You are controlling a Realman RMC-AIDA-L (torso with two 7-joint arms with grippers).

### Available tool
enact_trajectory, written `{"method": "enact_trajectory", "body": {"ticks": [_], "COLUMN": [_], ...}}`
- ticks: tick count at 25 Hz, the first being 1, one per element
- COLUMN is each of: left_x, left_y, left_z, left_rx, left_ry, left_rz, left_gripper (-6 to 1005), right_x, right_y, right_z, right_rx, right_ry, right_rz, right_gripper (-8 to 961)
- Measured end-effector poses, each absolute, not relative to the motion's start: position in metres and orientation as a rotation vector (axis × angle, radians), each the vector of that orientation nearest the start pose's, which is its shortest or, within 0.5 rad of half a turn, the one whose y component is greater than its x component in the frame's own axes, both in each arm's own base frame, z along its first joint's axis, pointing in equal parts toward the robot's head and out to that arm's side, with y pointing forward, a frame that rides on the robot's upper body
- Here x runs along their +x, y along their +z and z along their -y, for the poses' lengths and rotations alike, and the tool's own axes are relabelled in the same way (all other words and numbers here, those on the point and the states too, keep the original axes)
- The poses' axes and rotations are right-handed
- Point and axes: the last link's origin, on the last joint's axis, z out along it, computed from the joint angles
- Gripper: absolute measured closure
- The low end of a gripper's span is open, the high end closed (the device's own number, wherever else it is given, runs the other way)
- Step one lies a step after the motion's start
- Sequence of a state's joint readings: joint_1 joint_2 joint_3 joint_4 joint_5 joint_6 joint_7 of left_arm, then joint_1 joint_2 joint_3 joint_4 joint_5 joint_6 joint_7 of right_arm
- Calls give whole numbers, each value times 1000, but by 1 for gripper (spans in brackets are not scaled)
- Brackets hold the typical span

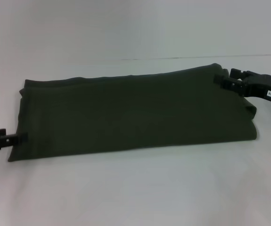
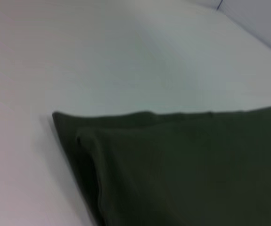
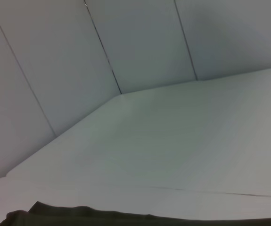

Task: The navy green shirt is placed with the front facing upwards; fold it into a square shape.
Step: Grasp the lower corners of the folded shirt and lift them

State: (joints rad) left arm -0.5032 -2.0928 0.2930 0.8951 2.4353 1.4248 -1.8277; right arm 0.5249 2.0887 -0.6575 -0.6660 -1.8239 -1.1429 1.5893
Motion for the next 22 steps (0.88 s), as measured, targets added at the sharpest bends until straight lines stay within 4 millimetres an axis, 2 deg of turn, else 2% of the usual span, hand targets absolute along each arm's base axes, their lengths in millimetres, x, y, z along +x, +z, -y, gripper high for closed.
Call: {"method": "enact_trajectory", "body": {"ticks": [11,22], "left_x": [-356,-359], "left_y": [54,47], "left_z": [-320,-323], "left_rx": [-2216,-2198], "left_ry": [-264,-242], "left_rz": [1329,1337], "left_gripper": [167,167], "right_x": [287,284], "right_y": [26,24], "right_z": [-382,-384], "right_rx": [-2193,-2201], "right_ry": [734,740], "right_rz": [-967,-968], "right_gripper": [228,228]}}
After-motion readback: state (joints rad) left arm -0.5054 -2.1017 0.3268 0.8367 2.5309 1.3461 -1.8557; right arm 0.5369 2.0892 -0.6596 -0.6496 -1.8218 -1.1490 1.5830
